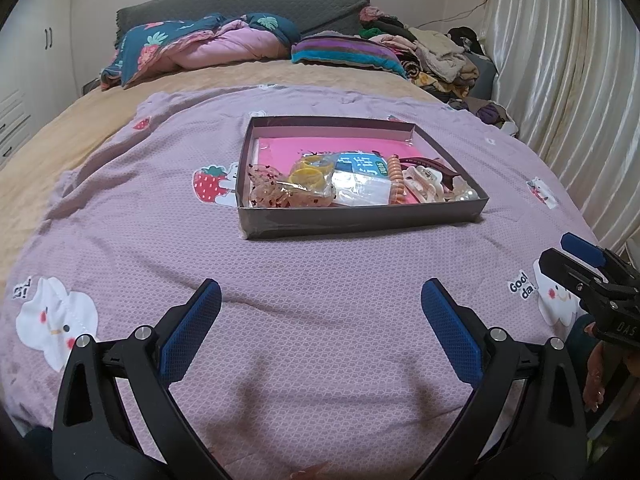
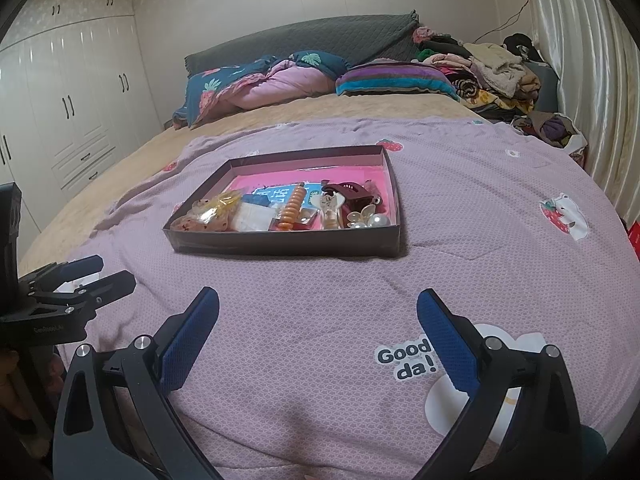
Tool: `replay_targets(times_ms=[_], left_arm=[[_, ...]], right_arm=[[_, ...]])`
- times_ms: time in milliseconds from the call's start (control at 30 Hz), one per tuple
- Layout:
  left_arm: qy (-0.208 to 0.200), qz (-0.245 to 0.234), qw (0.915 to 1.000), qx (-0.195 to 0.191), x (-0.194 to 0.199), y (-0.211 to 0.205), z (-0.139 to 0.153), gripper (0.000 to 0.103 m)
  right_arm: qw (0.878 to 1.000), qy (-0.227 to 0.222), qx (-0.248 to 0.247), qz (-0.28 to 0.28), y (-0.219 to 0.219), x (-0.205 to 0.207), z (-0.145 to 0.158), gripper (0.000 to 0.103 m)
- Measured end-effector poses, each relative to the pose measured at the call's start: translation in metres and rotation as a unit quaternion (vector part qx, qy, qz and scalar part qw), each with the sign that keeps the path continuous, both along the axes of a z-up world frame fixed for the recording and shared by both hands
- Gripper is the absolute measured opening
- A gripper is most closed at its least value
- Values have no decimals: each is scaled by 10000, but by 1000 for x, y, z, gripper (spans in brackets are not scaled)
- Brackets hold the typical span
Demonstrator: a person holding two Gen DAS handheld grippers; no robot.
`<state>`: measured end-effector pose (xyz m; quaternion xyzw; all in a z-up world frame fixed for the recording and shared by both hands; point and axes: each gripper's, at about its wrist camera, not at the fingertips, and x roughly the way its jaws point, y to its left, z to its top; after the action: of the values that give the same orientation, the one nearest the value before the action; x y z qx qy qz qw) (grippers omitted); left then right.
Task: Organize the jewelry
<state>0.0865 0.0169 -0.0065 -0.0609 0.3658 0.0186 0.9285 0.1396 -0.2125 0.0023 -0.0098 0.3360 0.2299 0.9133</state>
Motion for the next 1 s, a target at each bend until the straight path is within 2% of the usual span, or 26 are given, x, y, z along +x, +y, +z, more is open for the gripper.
replay_targets(times_ms=[1000], left_arm=[[48,-32,10000,27,-1,0,0,93]], right_arm=[[10000,-36,-36,-10,-3,-1,1,99]])
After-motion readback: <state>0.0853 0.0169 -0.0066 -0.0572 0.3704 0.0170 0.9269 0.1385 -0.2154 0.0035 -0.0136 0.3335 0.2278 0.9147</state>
